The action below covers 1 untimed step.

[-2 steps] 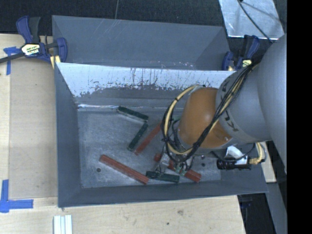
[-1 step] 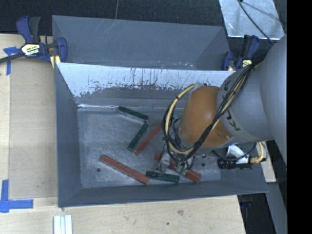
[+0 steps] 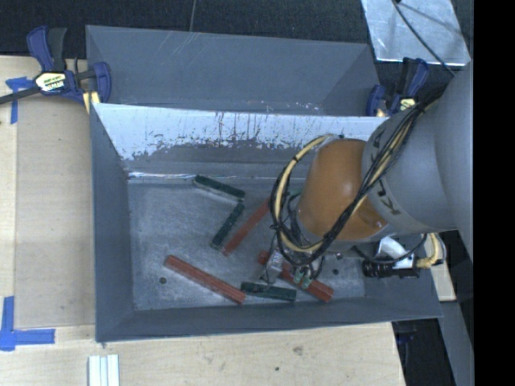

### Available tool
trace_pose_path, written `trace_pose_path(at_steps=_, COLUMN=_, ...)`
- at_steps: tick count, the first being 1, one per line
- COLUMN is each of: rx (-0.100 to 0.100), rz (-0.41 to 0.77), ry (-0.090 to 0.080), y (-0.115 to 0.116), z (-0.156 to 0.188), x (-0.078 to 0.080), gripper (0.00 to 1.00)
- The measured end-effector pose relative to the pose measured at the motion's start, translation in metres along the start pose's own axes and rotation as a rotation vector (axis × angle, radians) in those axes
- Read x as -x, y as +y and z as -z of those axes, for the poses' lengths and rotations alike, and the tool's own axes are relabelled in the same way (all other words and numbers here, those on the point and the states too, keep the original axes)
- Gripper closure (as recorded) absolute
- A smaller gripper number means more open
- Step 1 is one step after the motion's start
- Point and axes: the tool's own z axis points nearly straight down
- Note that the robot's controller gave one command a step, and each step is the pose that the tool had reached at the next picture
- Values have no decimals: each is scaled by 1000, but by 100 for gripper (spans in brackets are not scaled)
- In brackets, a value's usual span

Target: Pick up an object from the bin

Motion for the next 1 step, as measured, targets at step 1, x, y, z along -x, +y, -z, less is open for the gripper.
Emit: trace_pose_path(at_steps=1, rx=-3, rz=0, ry=4, y=-1, z=22, x=-1, gripper=100)
